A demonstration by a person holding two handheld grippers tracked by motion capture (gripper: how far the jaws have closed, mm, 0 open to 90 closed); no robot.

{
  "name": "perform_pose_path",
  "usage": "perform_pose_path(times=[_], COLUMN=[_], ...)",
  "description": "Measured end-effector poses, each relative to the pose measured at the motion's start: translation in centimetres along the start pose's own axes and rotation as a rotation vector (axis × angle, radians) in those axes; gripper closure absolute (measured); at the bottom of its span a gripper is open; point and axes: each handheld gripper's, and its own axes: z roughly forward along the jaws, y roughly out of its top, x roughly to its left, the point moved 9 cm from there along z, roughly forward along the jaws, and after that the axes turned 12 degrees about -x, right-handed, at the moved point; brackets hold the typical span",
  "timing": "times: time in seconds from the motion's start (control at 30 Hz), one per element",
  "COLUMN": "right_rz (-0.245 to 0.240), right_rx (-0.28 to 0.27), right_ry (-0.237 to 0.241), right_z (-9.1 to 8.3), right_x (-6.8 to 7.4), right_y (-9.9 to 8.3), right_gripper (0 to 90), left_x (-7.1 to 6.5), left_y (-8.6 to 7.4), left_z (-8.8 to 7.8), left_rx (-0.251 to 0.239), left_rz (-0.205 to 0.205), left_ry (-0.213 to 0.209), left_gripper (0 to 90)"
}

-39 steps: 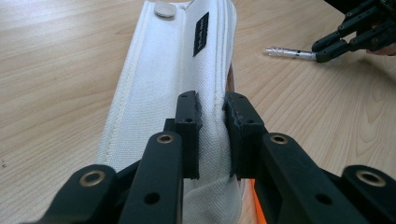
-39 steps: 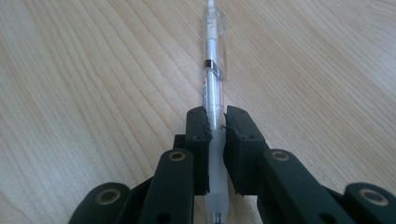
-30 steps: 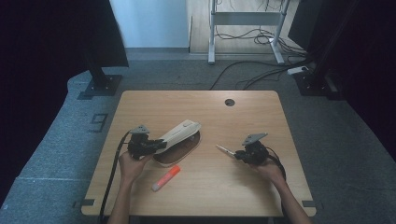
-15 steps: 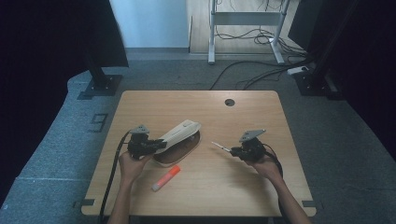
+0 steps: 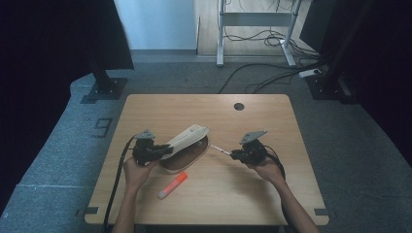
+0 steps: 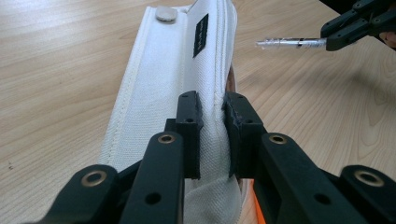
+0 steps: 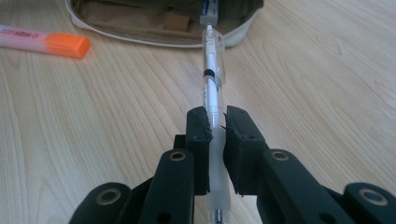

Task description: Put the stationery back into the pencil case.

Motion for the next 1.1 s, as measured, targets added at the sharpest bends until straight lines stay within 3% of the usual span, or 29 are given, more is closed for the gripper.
perform_pose_path(times=[1.1], right_rz=[-0.068], right_rx=[0.025], right_ry=[0.076], right_z=[6.8], right_x=[3.1], right_y=[3.3], right_gripper=[78.7], left_x=[-0.1], left_y=[0.2], left_z=[-0.2], left_rx=[-0.005], left_rz=[0.004], left_ry=[-0.001], left_gripper=[77.2])
